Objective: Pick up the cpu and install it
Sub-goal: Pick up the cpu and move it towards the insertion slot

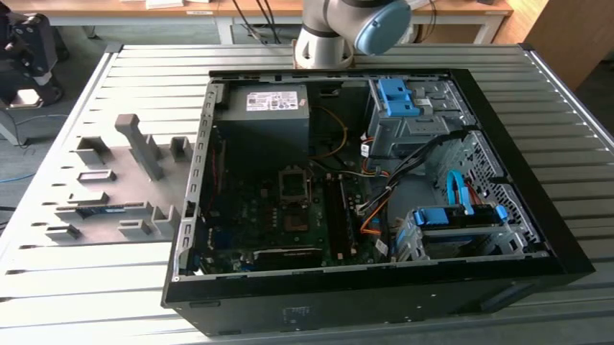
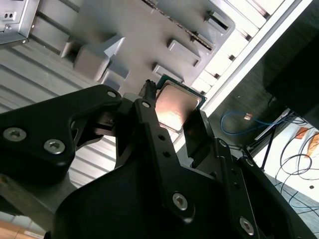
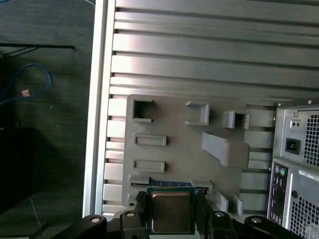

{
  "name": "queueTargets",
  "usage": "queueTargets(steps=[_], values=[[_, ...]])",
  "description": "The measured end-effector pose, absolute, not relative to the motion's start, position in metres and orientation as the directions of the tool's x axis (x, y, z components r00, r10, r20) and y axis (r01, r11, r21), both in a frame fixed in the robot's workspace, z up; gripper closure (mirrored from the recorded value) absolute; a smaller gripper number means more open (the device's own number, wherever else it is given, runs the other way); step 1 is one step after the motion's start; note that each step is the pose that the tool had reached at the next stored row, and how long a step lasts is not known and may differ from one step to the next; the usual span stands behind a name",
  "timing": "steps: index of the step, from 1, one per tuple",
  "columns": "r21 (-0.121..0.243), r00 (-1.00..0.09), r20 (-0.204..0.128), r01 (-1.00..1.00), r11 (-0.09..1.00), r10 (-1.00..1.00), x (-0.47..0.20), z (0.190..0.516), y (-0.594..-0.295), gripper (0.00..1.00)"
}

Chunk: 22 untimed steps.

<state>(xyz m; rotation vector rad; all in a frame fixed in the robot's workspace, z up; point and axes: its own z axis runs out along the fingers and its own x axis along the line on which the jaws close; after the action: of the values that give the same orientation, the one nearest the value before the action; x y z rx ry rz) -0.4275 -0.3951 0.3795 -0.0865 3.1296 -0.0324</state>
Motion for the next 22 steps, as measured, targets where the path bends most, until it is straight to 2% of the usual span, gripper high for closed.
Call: queueTargets(steps=[22], values=[[-0.021, -0.998, -0.008, -0.055, 0.998, -0.055, -0.375, 0.379, -0.395, 0.53]])
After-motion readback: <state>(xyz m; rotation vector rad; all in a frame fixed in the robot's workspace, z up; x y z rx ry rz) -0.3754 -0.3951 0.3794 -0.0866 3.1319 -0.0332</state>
